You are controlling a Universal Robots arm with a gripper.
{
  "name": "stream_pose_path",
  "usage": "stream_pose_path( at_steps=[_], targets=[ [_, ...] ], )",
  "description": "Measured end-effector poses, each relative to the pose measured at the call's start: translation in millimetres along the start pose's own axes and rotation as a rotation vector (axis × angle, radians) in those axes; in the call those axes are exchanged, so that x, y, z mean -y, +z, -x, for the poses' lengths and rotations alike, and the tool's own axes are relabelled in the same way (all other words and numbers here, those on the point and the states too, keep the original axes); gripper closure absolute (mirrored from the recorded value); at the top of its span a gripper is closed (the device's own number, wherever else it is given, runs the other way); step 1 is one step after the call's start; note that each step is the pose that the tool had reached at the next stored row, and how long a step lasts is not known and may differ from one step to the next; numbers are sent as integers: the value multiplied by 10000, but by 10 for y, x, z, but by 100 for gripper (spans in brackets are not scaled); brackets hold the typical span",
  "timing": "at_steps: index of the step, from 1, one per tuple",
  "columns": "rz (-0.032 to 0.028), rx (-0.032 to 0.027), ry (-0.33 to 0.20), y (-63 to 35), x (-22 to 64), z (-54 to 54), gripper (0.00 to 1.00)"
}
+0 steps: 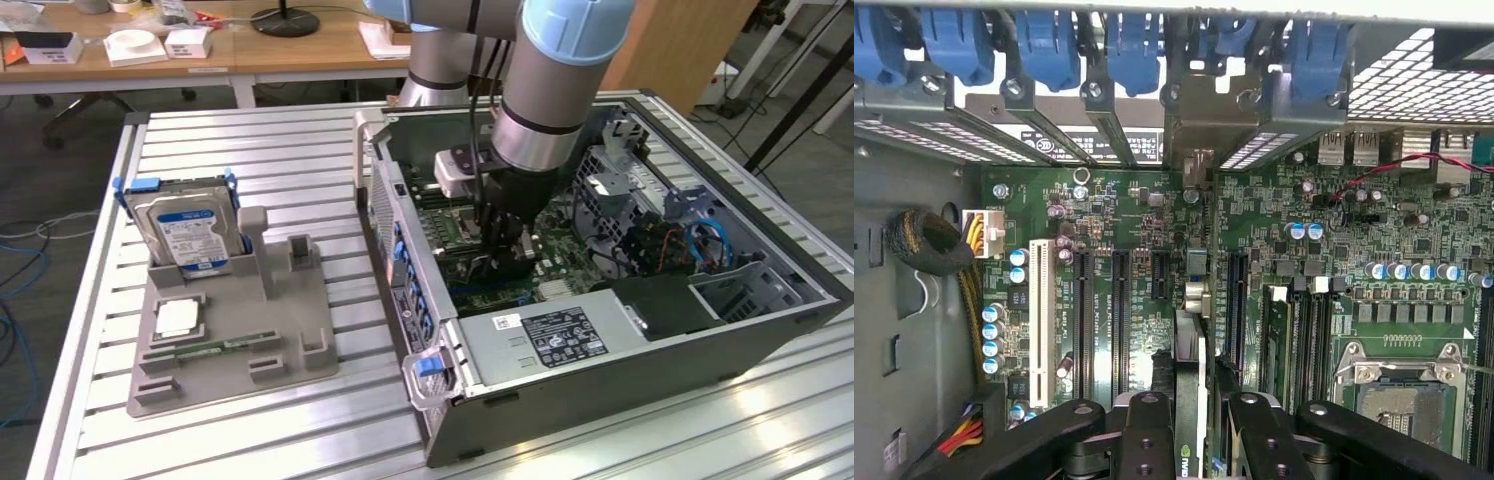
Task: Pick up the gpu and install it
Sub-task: 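Insert the gpu into the slot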
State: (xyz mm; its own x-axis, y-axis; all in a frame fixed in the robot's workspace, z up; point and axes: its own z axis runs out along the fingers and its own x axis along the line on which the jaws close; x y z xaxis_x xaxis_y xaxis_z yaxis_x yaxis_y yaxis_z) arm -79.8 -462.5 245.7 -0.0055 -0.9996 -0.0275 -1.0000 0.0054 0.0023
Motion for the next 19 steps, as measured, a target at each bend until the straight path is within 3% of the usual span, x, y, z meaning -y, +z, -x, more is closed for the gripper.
stream_pose_path(
  at_steps=[6, 19],
  targets=[
    [-59, -1, -1, 33, -12, -1, 74],
    [-65, 1, -2, 88, -34, -2, 74]
  ],
)
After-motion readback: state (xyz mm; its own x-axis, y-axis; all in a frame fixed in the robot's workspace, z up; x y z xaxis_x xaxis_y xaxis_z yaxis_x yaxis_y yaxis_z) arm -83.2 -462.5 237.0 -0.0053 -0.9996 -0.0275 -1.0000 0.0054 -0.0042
